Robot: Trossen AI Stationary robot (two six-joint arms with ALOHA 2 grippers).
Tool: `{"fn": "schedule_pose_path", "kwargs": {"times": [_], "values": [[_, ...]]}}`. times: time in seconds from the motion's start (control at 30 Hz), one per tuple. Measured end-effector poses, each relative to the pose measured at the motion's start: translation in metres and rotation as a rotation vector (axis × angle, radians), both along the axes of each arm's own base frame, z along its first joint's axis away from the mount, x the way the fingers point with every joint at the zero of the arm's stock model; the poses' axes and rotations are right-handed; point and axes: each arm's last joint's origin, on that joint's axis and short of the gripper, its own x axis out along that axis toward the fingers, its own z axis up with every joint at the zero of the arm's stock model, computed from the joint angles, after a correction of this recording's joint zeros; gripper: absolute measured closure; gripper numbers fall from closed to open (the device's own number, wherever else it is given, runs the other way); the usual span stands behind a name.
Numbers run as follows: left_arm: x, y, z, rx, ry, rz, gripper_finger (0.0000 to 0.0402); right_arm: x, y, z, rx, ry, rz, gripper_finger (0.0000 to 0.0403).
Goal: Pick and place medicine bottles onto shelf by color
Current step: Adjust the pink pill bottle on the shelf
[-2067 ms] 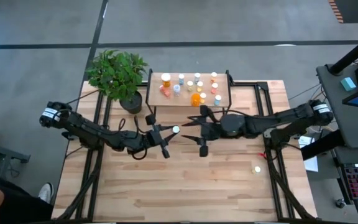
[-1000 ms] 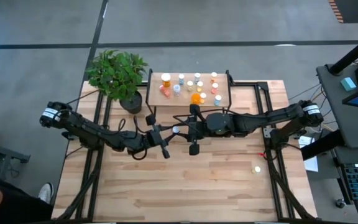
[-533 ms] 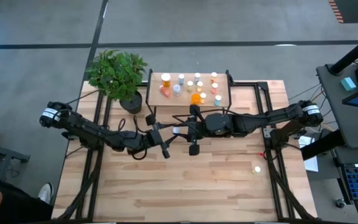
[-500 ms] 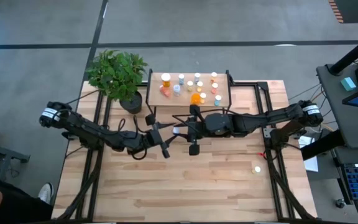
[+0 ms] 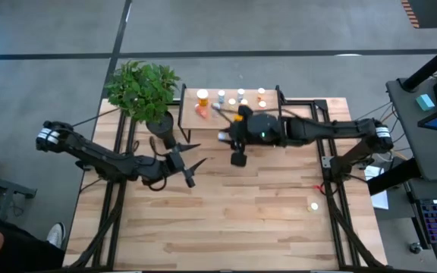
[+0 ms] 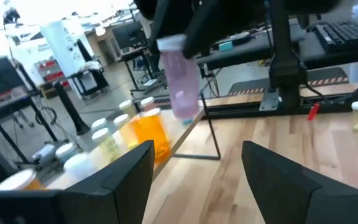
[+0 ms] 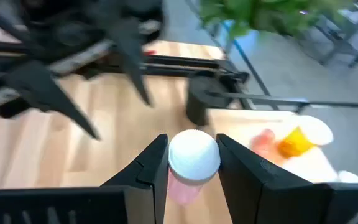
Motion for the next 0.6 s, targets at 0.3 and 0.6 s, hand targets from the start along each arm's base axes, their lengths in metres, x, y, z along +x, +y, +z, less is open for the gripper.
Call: {"fn": "schedule_pose_path", "kwargs": {"times": [0.3, 0.6], "values": [[-0.025, 0.008, 0.003, -0.071, -0.090, 0.002, 0.0175, -0.007, -0.064, 0.002, 0.057, -0.004, -0.099, 0.0298], [-0.024, 0.008, 0.001, -0.069, -0.082, 0.002, 0.0175, 0.007, -0.111, -0.043, 0.167, 0.079, -0.158, 0.0298]]}}
